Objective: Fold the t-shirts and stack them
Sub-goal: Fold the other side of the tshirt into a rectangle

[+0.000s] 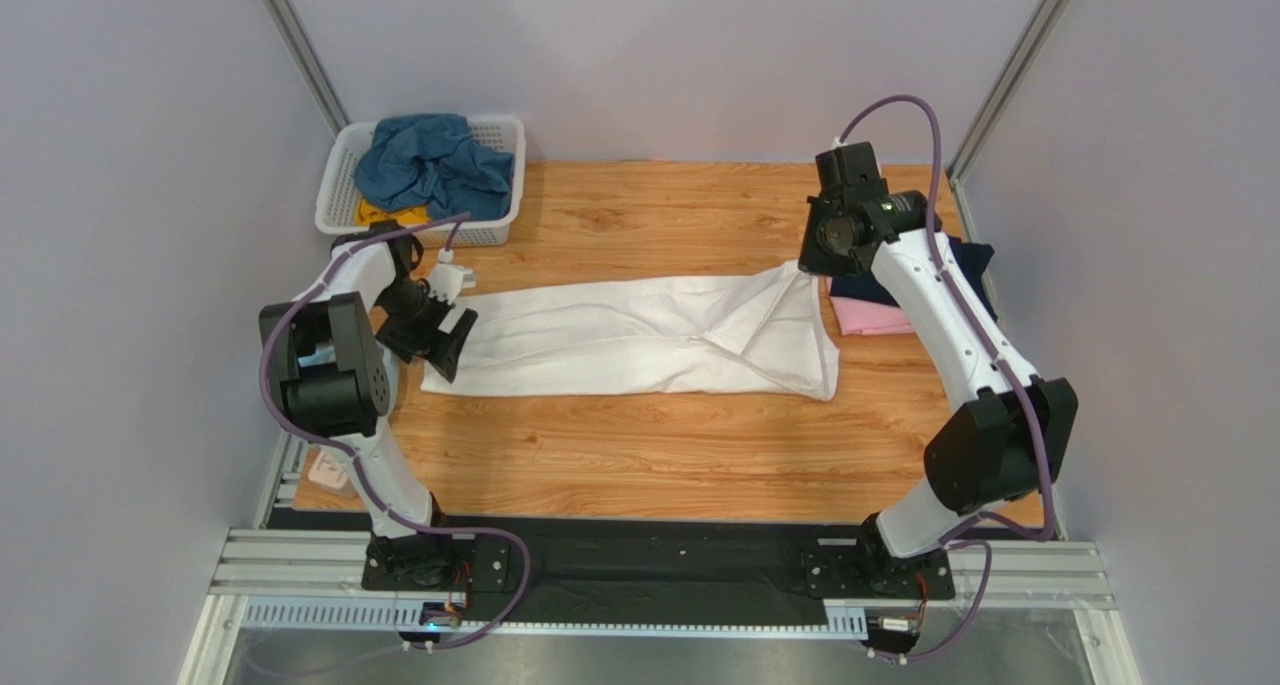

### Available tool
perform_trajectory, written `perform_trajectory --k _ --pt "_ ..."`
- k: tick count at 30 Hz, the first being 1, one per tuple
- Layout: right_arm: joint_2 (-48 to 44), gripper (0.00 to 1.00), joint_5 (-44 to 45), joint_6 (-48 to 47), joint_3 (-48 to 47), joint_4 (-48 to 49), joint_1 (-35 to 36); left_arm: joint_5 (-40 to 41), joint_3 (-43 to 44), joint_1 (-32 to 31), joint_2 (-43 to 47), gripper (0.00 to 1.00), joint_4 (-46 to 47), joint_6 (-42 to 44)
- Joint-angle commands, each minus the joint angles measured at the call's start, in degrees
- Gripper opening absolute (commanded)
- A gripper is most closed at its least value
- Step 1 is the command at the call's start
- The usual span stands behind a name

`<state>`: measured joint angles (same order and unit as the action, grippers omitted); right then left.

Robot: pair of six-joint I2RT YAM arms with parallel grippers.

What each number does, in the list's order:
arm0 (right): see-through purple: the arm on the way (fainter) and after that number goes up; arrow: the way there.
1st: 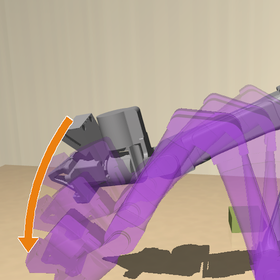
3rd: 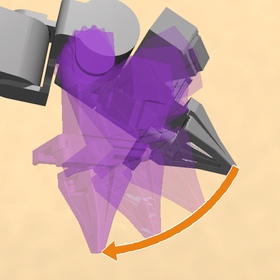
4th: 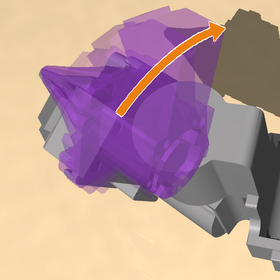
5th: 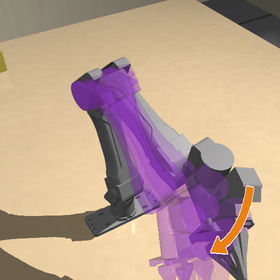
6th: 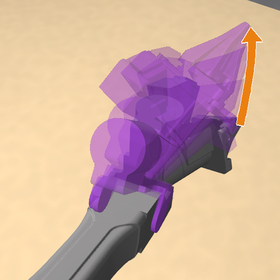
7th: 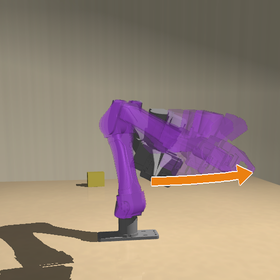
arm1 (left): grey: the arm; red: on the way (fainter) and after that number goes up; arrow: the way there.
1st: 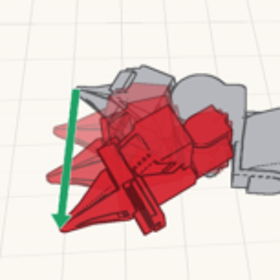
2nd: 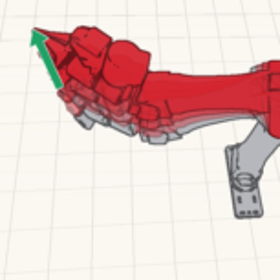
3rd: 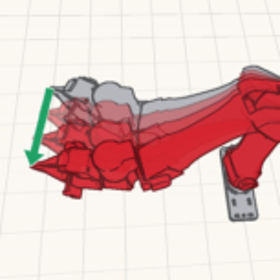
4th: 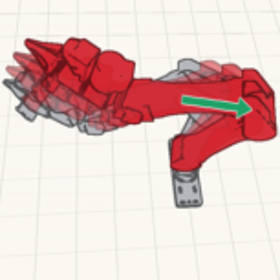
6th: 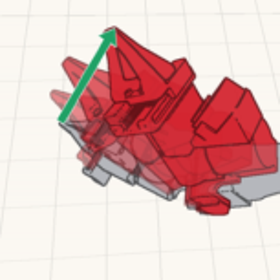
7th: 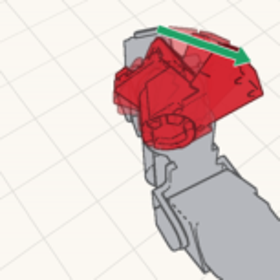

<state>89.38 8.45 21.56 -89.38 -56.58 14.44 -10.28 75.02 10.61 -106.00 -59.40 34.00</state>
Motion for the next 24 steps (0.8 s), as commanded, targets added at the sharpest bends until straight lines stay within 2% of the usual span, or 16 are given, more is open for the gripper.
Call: perform_trajectory --k 1,13,17,22,24 --pt "5.0 0.00 0.6 -0.3 -3.6 3.0 -0.6 1.9 2.6 0.3 2.4 1.00 1.5 -0.9" --pt "18.8 0.00 2.3 -0.6 -11.1 4.1 -3.0 -4.3 2.9 0.1 18.7 1.00 -4.3 -1.5" --pt "24.3 0.00 2.6 -0.6 -16.2 3.0 -4.7 -5.6 1.2 -1.8 19.9 1.00 -4.7 -2.2" --pt "33.8 0.00 0.4 -0.9 -26.4 -0.5 -5.5 -7.2 -4.3 -7.6 19.7 1.00 -2.2 -3.2" --pt "37.5 0.14 1.0 -1.0 -29.1 -2.5 -5.6 -7.6 -5.7 -10.0 18.2 1.00 -0.2 -3.3"
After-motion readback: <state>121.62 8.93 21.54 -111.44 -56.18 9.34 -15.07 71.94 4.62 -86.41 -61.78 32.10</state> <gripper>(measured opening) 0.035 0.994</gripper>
